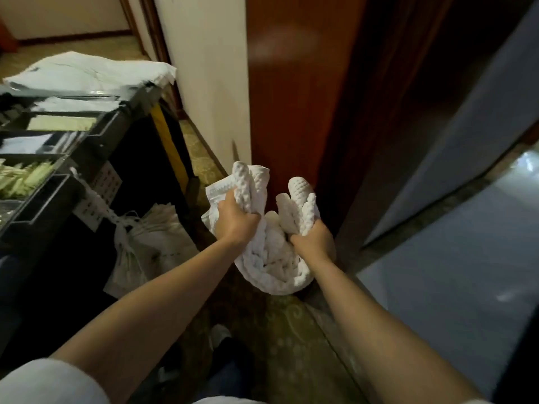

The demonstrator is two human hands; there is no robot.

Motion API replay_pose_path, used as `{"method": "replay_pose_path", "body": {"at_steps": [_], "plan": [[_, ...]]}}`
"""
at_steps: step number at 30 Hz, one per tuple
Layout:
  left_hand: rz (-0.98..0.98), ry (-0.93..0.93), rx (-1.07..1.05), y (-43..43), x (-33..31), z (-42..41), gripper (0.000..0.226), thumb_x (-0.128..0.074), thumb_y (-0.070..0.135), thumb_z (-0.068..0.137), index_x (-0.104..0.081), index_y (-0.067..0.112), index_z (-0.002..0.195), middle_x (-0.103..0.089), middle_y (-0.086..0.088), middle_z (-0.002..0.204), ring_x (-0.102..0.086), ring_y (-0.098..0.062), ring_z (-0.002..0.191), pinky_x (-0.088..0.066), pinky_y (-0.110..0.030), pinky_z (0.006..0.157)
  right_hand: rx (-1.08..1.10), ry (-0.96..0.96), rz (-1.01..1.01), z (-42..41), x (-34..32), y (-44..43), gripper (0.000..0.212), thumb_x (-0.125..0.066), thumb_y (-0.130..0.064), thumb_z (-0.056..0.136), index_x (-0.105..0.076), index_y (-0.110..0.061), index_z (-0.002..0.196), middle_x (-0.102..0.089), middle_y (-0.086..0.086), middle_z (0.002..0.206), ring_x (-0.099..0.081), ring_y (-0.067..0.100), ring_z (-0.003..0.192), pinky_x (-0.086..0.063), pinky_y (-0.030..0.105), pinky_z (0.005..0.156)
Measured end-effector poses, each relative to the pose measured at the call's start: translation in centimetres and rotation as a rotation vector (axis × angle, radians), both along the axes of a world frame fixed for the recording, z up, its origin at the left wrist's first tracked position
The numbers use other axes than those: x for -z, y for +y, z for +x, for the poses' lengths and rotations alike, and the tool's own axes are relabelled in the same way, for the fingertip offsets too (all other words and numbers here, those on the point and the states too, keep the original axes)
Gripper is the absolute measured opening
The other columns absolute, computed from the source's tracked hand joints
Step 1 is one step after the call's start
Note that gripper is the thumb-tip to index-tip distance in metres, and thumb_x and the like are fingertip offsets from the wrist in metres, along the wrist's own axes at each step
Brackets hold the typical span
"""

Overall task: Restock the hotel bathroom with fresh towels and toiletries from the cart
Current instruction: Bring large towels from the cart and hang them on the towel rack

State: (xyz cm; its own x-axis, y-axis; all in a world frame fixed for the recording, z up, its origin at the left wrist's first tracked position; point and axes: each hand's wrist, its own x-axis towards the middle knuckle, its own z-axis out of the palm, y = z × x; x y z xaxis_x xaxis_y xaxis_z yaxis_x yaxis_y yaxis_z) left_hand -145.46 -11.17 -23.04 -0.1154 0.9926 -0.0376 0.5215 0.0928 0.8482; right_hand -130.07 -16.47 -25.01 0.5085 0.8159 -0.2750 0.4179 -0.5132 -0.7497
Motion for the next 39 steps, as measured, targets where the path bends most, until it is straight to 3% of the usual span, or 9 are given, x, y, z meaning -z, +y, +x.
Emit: {"method": "replay_pose_path", "body": {"at_steps": [5,11,15,21,26,31,35,39], "plan": [[-0.039,0.016,0.126,-5.4,2.1,5.1,0.063,-0.068,0.022,0.078,-0.041,0.026,0.134,-0.055,-0.003,0.118,-0.059,-0.022,0.104,-0.054,-0.037,0.074,0.126,0.037,-0.012,4.3,1.8,-7.7,0.059,-0.074,-0.027,0.075,-0.054,-0.019,0.13,-0.066,0.005,0.116,-0.064,0.03,0.108,-0.053,0.036,0.086],[-0.078,0.041,0.312,-10.4,3.0,13.0,0.068,-0.067,0.026,0.077,-0.036,0.028,0.137,-0.055,-0.004,0.12,-0.063,-0.024,0.1,-0.059,-0.044,0.075,0.323,0.068,0.004,10.7,2.5,-15.7,0.062,-0.072,-0.024,0.082,-0.049,-0.022,0.139,-0.064,0.006,0.127,-0.062,0.028,0.112,-0.05,0.033,0.091],[-0.086,-0.013,0.47,-12.0,3.0,19.1,0.059,-0.065,0.028,0.071,-0.044,0.029,0.126,-0.058,-0.002,0.114,-0.063,-0.022,0.095,-0.059,-0.044,0.073,0.445,-0.018,-0.038,15.7,2.2,-19.0,0.044,-0.066,-0.034,0.083,-0.058,-0.024,0.125,-0.067,0.005,0.116,-0.064,0.028,0.101,-0.053,0.035,0.081],[-0.09,-0.033,0.648,-11.5,2.7,30.5,0.057,-0.068,0.028,0.069,-0.047,0.027,0.122,-0.06,-0.001,0.112,-0.063,-0.019,0.096,-0.058,-0.042,0.078,0.636,-0.038,0.007,25.3,1.9,-20.7,0.044,-0.073,-0.033,0.08,-0.063,-0.018,0.12,-0.069,0.008,0.114,-0.064,0.029,0.101,-0.046,0.03,0.074],[-0.099,-0.084,0.752,-9.6,2.4,42.3,0.047,-0.069,0.019,0.076,-0.046,0.025,0.116,-0.06,-0.001,0.109,-0.063,-0.021,0.098,-0.056,-0.041,0.083,0.756,-0.067,0.066,35.7,2.4,-19.8,0.044,-0.078,-0.033,0.077,-0.064,-0.02,0.117,-0.07,0.006,0.112,-0.065,0.028,0.101,-0.051,0.032,0.079],[-0.128,-0.128,0.815,-7.0,1.0,53.8,0.05,-0.067,0.017,0.079,-0.044,0.023,0.122,-0.055,-0.007,0.122,-0.059,-0.025,0.109,-0.051,-0.043,0.094,0.842,-0.126,0.113,46.6,2.3,-17.8,0.07,-0.079,-0.039,0.072,-0.053,-0.024,0.134,-0.067,0.003,0.119,-0.065,0.026,0.105,-0.054,0.036,0.088],[-0.078,-0.191,0.855,-4.7,-0.7,61.8,0.048,-0.067,0.014,0.075,-0.048,0.022,0.118,-0.058,-0.007,0.118,-0.06,-0.025,0.104,-0.053,-0.044,0.09,0.897,-0.1,0.165,54.4,1.2,-15.3,0.08,-0.075,-0.058,0.064,-0.048,-0.036,0.135,-0.067,-0.004,0.117,-0.067,0.021,0.103,-0.052,0.029,0.084],[-0.086,-0.181,0.863,-1.8,-1.6,68.8,0.054,-0.069,0.026,0.074,-0.049,0.023,0.124,-0.057,-0.006,0.121,-0.06,-0.026,0.104,-0.052,-0.04,0.09,0.928,-0.131,0.218,61.1,0.5,-12.6,0.098,-0.077,-0.073,0.053,-0.048,-0.033,0.137,-0.068,-0.009,0.119,-0.066,0.015,0.104,-0.054,0.029,0.088]]}}
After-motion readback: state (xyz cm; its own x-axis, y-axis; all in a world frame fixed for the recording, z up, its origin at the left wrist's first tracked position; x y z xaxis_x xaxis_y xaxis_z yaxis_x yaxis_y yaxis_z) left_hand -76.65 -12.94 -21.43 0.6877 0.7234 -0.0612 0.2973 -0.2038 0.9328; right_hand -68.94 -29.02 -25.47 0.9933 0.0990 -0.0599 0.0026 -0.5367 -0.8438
